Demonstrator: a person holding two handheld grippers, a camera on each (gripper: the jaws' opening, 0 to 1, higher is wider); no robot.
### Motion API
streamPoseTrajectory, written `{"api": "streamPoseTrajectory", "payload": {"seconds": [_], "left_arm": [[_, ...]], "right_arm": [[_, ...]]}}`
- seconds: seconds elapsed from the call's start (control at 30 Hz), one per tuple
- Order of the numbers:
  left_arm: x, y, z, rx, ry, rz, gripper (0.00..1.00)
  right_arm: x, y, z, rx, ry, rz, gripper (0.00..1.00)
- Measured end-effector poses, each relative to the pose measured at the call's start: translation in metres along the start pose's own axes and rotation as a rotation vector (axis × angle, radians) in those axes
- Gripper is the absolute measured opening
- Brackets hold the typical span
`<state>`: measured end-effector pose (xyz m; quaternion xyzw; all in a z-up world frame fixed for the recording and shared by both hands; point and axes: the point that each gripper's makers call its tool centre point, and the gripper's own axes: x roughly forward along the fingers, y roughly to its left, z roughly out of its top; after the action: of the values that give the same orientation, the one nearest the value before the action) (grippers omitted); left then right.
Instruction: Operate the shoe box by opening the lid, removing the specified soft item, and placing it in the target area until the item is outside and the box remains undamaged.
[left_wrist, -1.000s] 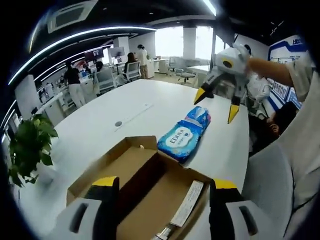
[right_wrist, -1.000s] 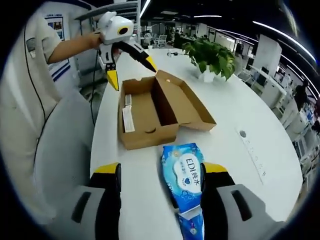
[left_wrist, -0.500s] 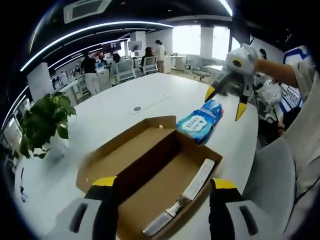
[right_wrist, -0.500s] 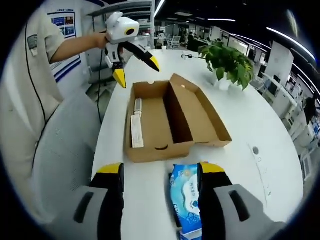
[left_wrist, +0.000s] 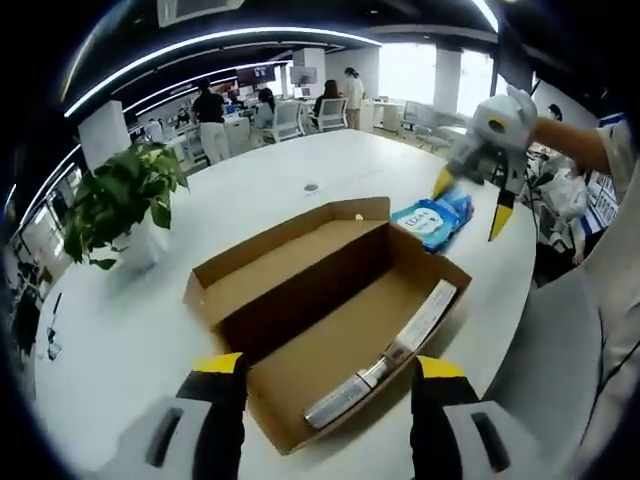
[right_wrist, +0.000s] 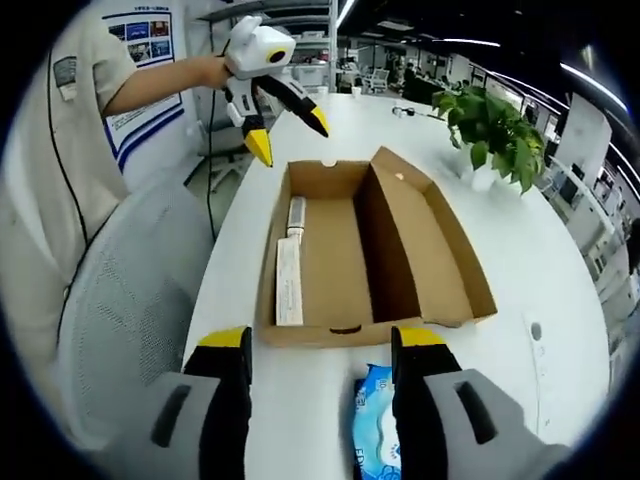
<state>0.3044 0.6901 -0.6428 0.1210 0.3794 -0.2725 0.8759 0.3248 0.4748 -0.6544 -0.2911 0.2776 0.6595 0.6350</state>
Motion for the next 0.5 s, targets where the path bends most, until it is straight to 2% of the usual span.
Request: {"api": "streamPoseTrajectory", "payload": {"seconds": [0.2,0.3,0.5], "left_arm": [[-0.001,0.015,-0.024,-0.042,0.036,0.042,0.6],[0.0,0.023,-0.037,-0.069,0.058,0.069,0.52],[0.002,0.031,-0.051,-0.131,0.067,0.09,0.4]], "right_arm": [[0.018,0.003,0.002,-0.016,0.018,0.033,0.49],[0.026,0.002,-0.001,-0.027,0.038,0.044,0.48],[0.042,0.001,-0.002,-0.045,0.068,0.07,0.47]]}}
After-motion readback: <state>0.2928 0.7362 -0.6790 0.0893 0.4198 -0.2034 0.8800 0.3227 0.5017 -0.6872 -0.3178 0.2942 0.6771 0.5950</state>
